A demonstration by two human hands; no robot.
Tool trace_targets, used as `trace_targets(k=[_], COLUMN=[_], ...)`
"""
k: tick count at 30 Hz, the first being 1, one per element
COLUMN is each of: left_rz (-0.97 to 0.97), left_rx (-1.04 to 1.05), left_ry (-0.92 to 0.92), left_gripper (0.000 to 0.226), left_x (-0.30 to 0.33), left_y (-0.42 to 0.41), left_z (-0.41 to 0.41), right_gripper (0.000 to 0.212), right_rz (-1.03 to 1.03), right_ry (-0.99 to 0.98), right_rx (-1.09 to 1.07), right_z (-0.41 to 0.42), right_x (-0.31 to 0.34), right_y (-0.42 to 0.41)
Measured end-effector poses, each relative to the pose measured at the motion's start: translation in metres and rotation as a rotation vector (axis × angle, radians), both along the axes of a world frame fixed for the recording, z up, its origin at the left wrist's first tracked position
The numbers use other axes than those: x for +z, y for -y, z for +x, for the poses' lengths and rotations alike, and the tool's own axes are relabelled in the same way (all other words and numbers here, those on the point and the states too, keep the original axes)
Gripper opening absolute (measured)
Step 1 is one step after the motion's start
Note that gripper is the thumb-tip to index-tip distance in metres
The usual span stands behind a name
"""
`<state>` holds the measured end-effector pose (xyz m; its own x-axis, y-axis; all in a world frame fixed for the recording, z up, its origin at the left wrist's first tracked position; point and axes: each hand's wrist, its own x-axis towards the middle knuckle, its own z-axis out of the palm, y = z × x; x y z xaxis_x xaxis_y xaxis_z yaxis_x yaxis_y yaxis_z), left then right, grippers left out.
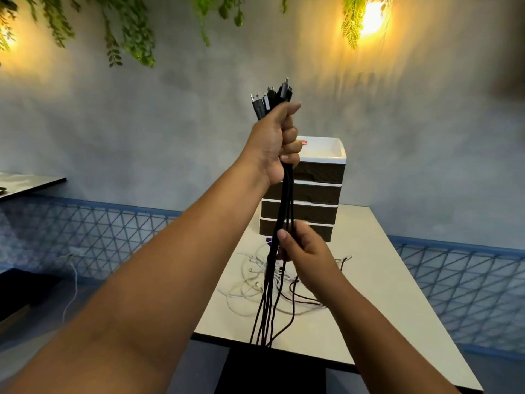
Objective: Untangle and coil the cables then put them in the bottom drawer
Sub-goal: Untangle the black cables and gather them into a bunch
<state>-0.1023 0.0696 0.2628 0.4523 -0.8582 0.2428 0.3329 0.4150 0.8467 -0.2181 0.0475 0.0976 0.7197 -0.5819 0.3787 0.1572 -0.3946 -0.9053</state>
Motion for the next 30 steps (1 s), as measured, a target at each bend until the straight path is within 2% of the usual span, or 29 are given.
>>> trace_targets(k=[3,7,11,13,15,18,20,24,26,30], left_rz=[-0.024,-0.105,-0.099,-0.078,-0.072,-0.080,-0.084,-0.093,-0.110,-0.124], left_rx=[0.031,0.116,0.164,0.162,0.146,0.105,0.084,0.107,0.134,0.190], left_ry=[-0.040,-0.094,-0.070,-0.044,-0.034,-0.038,-0.036,-0.005,0.010,0.018], left_gripper=[0.053,0.048,0.044,0.047,0.049,0.050,0.049,0.046,0.045,0.043], left_x=[0.015,0.046,0.064,0.067,0.069,0.070,0.071,0.076,0.080,0.083], left_y=[0.001,-0.001,0.002,0.004,0.007,0.012,0.015,0.016,0.014,0.008], left_z=[0.004,0.015,0.023,0.024,0.022,0.017,0.012,0.003,0.003,0.008], right_gripper=[0.022,0.017,0.016,0.021,0.034,0.052,0.052,0.018,0.018,0.019], right_rz=[0.144,0.321,0.281,0.274,0.255,0.172,0.133,0.145,0.164,0.017], right_ry=[-0.030,-0.196,-0.402,-0.342,-0.146,0.094,0.083,0.040,0.005,-0.032], right_rx=[0.066,0.096,0.068,-0.013,-0.083,-0.012,0.022,0.032,0.042,-0.024], right_z=[0.003,-0.002,-0.008,-0.010,-0.009,-0.006,0.001,0.023,0.029,0.028], right_x=[-0.029,-0.081,-0.111,-0.095,-0.061,-0.007,0.012,0.003,-0.020,-0.067], right_y=[-0.003,-0.001,0.009,0.013,0.015,0.015,0.010,-0.006,-0.014,-0.021])
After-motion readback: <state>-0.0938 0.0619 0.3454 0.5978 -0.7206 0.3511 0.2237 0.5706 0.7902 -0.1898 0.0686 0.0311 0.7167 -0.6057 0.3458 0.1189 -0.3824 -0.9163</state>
